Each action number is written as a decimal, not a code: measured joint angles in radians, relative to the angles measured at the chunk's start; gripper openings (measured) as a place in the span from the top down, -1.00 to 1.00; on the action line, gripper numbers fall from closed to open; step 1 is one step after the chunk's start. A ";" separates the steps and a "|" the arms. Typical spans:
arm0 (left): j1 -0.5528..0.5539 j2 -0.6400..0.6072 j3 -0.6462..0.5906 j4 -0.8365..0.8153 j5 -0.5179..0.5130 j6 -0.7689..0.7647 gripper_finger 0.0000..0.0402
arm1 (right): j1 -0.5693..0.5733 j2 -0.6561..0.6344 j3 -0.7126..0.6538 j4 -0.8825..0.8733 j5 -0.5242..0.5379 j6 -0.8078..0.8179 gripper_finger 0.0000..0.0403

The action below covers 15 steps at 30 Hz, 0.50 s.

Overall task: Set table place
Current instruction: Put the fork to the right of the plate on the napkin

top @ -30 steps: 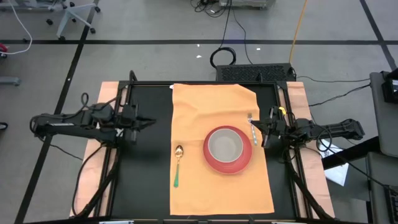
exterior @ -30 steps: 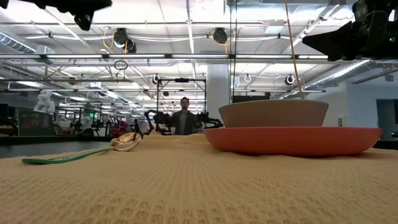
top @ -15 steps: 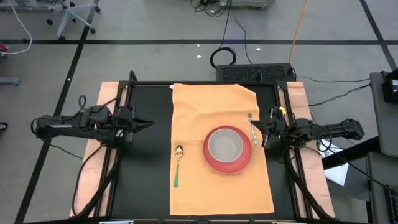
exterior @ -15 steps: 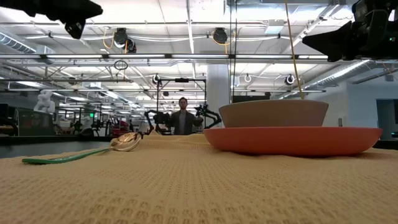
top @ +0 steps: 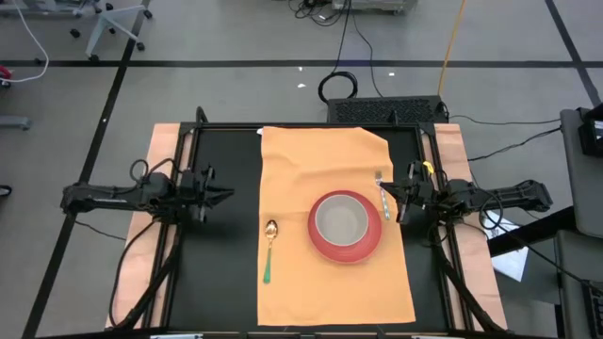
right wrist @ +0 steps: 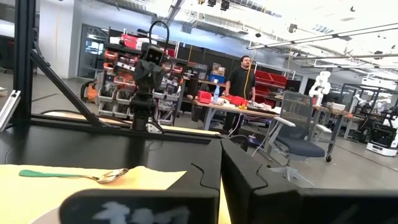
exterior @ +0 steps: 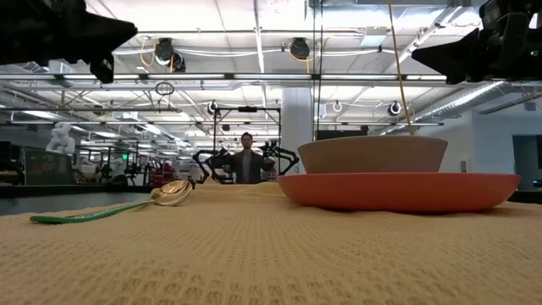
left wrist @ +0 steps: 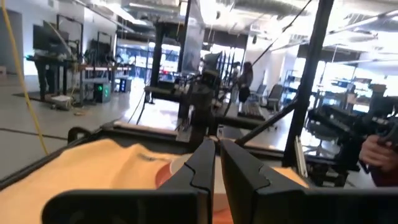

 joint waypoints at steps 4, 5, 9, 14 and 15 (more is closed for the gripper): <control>0.000 0.000 -0.041 -0.015 0.046 0.046 0.85 | 0.000 0.000 0.000 0.000 0.000 -0.004 1.00; 0.000 0.000 -0.050 -0.017 0.071 0.066 0.85 | 0.000 0.000 0.000 0.000 0.000 -0.005 1.00; 0.000 0.000 -0.061 -0.087 0.165 0.130 0.85 | 0.000 0.000 0.000 0.000 0.000 -0.004 1.00; 0.001 0.001 -0.061 -0.162 0.171 0.136 0.85 | 0.000 0.000 0.000 0.000 0.000 -0.007 1.00; 0.001 0.000 -0.061 -0.168 0.171 0.141 0.85 | 0.000 0.000 0.000 0.000 0.000 -0.009 1.00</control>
